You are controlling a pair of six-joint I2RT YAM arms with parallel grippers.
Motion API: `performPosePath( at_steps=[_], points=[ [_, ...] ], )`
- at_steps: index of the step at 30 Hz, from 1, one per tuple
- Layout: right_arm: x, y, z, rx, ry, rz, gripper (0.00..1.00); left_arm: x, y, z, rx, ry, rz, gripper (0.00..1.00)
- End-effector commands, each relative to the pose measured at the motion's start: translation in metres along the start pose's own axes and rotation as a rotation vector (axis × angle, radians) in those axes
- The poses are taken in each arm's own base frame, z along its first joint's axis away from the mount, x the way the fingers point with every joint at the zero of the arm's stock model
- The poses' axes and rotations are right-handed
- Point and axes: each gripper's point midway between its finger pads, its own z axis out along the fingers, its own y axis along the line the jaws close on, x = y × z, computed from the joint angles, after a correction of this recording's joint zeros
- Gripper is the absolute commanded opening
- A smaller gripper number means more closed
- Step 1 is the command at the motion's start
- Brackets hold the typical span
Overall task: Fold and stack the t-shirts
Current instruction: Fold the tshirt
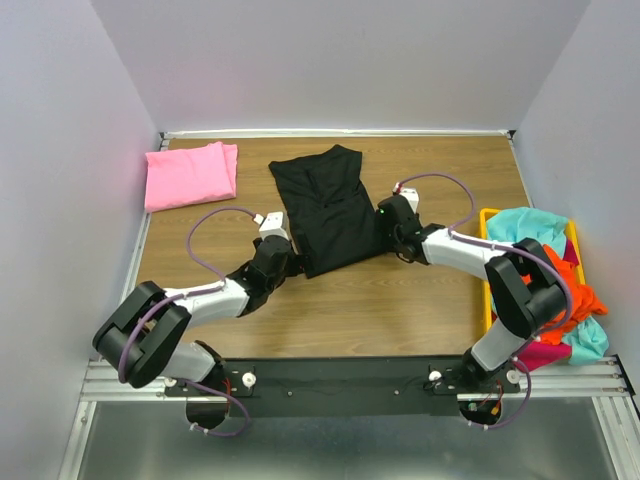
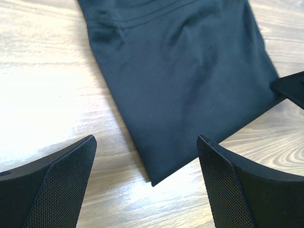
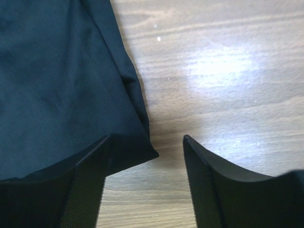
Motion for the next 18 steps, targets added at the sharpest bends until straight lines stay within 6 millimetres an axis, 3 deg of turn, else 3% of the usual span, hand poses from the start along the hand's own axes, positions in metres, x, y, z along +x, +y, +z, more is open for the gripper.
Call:
performPosePath(
  at_steps=[1, 7, 10, 11, 18],
  points=[
    [0.022, -0.003, 0.009, 0.002, 0.055, 0.017, 0.67, 0.007, -0.002, 0.001, 0.016, 0.006, -0.005, 0.94],
    [0.035, -0.004, 0.010, -0.007, 0.087, 0.024, 0.58, 0.015, 0.000, 0.000, 0.012, 0.021, 0.001, 0.93],
    [0.039, -0.002, 0.008, -0.023, 0.101, 0.027, 0.46, 0.019, 0.002, 0.000, -0.005, 0.025, 0.010, 0.93],
    [0.039, -0.001, 0.008, -0.029, 0.104, 0.027, 0.36, 0.022, 0.002, 0.000, -0.009, 0.032, 0.012, 0.93],
    [0.049, -0.002, 0.005, -0.042, 0.128, 0.025, 0.11, 0.030, 0.006, 0.000, -0.064, 0.043, 0.020, 0.87]
  ],
)
